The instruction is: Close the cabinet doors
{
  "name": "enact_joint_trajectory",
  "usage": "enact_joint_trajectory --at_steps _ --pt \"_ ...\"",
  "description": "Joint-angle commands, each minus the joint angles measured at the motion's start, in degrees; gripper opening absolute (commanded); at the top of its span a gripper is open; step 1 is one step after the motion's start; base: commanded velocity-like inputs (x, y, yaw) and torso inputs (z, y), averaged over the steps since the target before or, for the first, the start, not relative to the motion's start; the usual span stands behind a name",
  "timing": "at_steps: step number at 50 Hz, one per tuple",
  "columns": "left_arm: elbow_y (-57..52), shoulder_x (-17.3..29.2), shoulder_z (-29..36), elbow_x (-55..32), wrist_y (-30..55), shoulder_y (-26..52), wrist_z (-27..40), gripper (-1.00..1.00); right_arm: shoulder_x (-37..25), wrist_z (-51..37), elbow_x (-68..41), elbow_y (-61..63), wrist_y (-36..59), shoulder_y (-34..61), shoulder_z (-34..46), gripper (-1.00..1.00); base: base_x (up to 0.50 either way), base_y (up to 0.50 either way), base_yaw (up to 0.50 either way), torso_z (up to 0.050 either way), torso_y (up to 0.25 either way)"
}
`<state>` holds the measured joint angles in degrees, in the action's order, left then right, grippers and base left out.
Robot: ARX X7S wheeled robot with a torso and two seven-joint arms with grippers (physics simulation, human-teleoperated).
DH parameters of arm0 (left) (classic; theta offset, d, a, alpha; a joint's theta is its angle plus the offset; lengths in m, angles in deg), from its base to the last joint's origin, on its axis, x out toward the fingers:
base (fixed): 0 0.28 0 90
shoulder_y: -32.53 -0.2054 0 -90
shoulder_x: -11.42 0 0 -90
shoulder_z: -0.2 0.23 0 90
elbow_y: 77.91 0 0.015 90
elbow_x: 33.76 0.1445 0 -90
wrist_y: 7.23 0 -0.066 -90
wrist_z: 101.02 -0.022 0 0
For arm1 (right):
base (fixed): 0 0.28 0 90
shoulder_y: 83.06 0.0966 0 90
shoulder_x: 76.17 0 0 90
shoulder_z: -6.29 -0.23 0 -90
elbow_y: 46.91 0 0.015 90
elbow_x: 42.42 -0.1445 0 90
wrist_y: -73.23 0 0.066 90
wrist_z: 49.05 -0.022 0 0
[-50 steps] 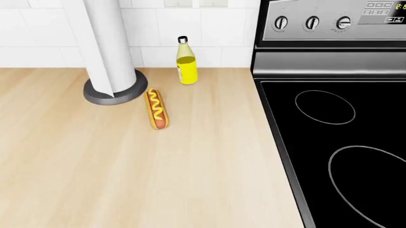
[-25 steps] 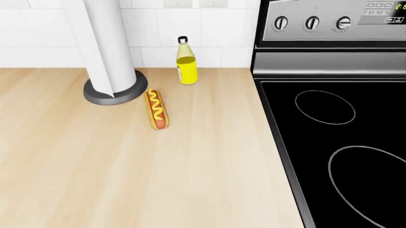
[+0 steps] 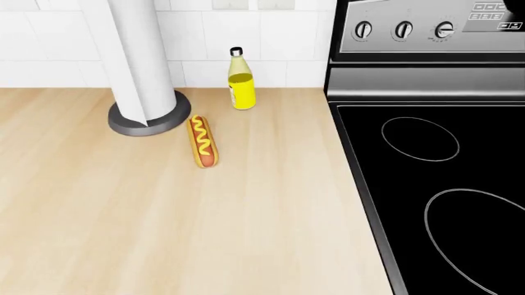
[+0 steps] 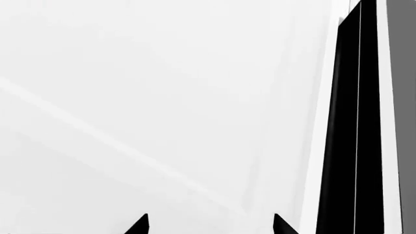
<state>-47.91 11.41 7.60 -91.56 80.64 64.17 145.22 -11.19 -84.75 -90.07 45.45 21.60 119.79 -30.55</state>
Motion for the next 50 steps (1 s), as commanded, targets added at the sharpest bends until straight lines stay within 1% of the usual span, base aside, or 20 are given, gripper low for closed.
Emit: enact_joint_trajectory --at_steps 1,27,50 --pt "0.0 0.0 0.0 0.9 -0.3 -1.2 0.1 1.0 1.0 4.1 -13.4 -16.2 0.5 -7.8 8.6 1.0 0.01 0.0 0.0 0.0 0.0" --pt "0.0 0.0 -0.1 2.2 -1.1 -3.4 0.9 1.0 4.0 6.2 -8.8 -24.1 -0.4 -10.8 12.9 1.0 0.0 0.0 0.0 0.0 0.0" --pt "0.0 0.0 -0.5 2.7 -1.5 -4.8 1.1 1.0 5.0 7.2 -6.9 -27.5 -1.0 -12.4 14.5 1.0 0.01 0.0 0.0 0.0 0.0"
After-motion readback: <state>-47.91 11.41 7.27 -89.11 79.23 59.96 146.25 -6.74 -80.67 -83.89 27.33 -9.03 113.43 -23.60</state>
